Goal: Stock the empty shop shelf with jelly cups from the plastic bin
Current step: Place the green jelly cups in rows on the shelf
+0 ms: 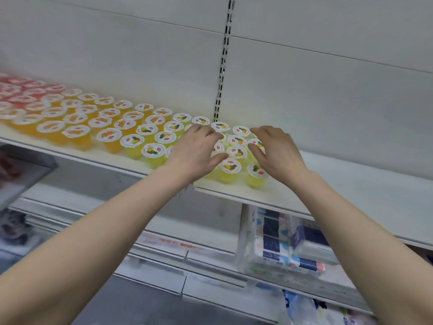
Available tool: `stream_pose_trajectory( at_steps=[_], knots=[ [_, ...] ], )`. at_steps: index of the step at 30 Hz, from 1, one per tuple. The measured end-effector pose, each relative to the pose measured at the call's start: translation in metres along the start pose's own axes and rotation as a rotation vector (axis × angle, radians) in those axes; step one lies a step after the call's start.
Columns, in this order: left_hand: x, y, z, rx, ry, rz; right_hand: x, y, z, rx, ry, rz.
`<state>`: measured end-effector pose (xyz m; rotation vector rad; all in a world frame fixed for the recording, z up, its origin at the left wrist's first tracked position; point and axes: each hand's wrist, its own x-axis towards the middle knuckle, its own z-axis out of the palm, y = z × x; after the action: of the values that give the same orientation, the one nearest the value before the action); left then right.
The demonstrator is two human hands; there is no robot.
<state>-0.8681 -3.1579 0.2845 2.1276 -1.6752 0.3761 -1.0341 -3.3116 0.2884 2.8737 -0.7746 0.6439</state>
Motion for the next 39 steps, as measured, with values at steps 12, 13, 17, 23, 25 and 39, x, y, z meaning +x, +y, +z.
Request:
stream_pose_trajectory(
  at_steps=[12, 13, 17, 23, 25, 39],
  knots=[
    [-0.104, -0.141, -0.073, 0.145, 0.178, -0.179, 0.058, -0.166, 0.017, 0.054, 0.053, -0.308],
    [-0.117, -0.156, -0.08, 0.154, 0.178, -0.202, 0.064, -0.187, 0.021, 0.061, 0.059, -0.336],
    [-0.176, -0.22, -0.114, 0.204, 0.194, -0.279, 0.084, -0.278, 0.038, 0.115, 0.078, -0.436],
    [-0.278, -0.323, -0.168, 0.268, 0.169, -0.422, 0.103, -0.434, 0.074, 0.198, 0.047, -0.579],
    [-0.314, -0.358, -0.185, 0.287, 0.16, -0.464, 0.106, -0.487, 0.086, 0.224, 0.053, -0.63],
    [-0.524, -0.519, -0.241, 0.33, 0.129, -0.868, 0.124, -0.773, 0.173, 0.415, -0.072, -0.928]
  ],
)
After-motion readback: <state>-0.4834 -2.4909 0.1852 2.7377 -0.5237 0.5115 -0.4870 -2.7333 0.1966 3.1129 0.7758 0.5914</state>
